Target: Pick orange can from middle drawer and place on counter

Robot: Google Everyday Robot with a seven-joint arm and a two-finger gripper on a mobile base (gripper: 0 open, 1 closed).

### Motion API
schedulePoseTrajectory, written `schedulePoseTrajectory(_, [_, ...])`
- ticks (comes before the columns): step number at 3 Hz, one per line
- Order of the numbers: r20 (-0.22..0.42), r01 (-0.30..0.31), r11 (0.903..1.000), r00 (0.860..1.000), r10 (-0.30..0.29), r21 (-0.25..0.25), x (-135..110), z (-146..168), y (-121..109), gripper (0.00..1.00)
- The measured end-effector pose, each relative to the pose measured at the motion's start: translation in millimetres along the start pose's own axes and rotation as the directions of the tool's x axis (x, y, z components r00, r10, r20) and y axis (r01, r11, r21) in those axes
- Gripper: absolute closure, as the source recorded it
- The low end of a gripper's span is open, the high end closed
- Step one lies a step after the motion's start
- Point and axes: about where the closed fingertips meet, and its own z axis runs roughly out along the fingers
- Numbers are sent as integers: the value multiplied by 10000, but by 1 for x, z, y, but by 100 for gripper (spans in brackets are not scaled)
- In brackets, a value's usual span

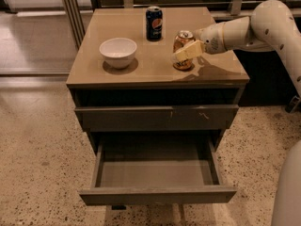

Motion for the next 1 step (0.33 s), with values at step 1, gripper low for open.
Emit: schedulePoseTrajectory(1, [0,0,10000,10000,0,0,0,0,0,0])
